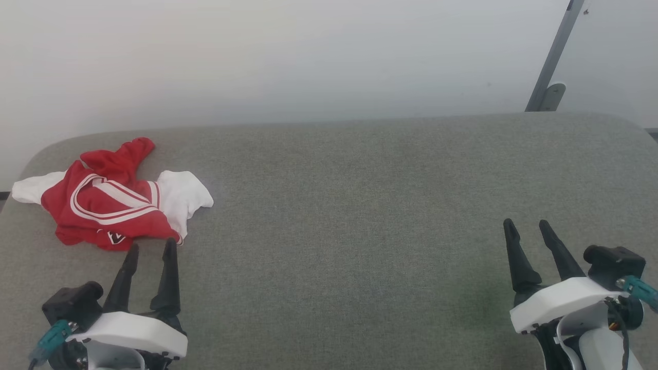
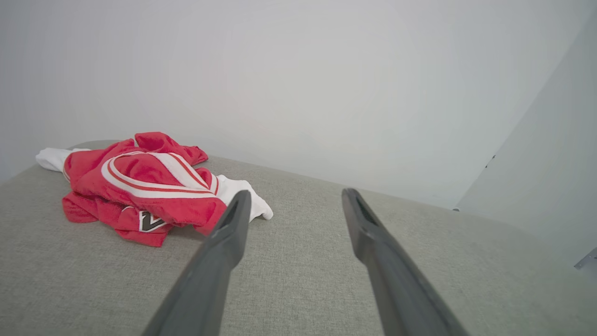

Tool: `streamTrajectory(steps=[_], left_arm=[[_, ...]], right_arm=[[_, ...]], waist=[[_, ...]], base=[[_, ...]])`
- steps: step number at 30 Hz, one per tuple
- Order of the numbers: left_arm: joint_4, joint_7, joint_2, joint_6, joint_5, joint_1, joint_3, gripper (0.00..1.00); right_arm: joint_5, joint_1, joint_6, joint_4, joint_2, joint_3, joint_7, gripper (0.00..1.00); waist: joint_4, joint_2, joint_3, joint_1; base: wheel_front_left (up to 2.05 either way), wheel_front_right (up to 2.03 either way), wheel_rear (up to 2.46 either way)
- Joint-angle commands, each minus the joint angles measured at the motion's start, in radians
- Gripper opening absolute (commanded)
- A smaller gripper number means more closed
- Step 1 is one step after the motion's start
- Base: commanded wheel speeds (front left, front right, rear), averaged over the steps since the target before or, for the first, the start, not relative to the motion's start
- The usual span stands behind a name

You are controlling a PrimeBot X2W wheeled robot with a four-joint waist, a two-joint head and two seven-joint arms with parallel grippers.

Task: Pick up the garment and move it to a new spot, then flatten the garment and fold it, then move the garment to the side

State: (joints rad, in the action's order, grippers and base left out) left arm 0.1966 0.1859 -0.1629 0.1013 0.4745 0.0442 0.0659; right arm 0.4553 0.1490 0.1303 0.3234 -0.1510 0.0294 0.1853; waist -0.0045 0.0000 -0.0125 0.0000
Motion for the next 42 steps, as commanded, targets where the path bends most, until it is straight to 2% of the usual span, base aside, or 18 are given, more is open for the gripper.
streamTrajectory(steps=[1,37,42], left_arm=[[-0.009,0.010,-0.007,0.003,-0.027,0.002,0.003,1.00],[-0.019,0.077,-0.013,0.020,-0.293,-0.010,0.017,1.00],[-0.016,0.080,-0.012,0.022,-0.296,-0.007,0.017,1.00]], right_arm=[[-0.021,0.019,0.001,-0.009,-0.004,0.003,0.011,1.00],[-0.292,0.037,0.001,-0.005,-0.023,0.032,0.080,1.00],[-0.300,0.035,0.001,-0.008,-0.022,0.030,0.081,1.00]], waist=[[0.000,0.0000,0.000,0.0000],[-0.002,0.0000,-0.014,0.0000],[-0.001,0.0000,-0.014,0.0000]], base=[[0.00,0.00,0.00],[0.00,0.00,0.00],[0.00,0.00,0.00]])
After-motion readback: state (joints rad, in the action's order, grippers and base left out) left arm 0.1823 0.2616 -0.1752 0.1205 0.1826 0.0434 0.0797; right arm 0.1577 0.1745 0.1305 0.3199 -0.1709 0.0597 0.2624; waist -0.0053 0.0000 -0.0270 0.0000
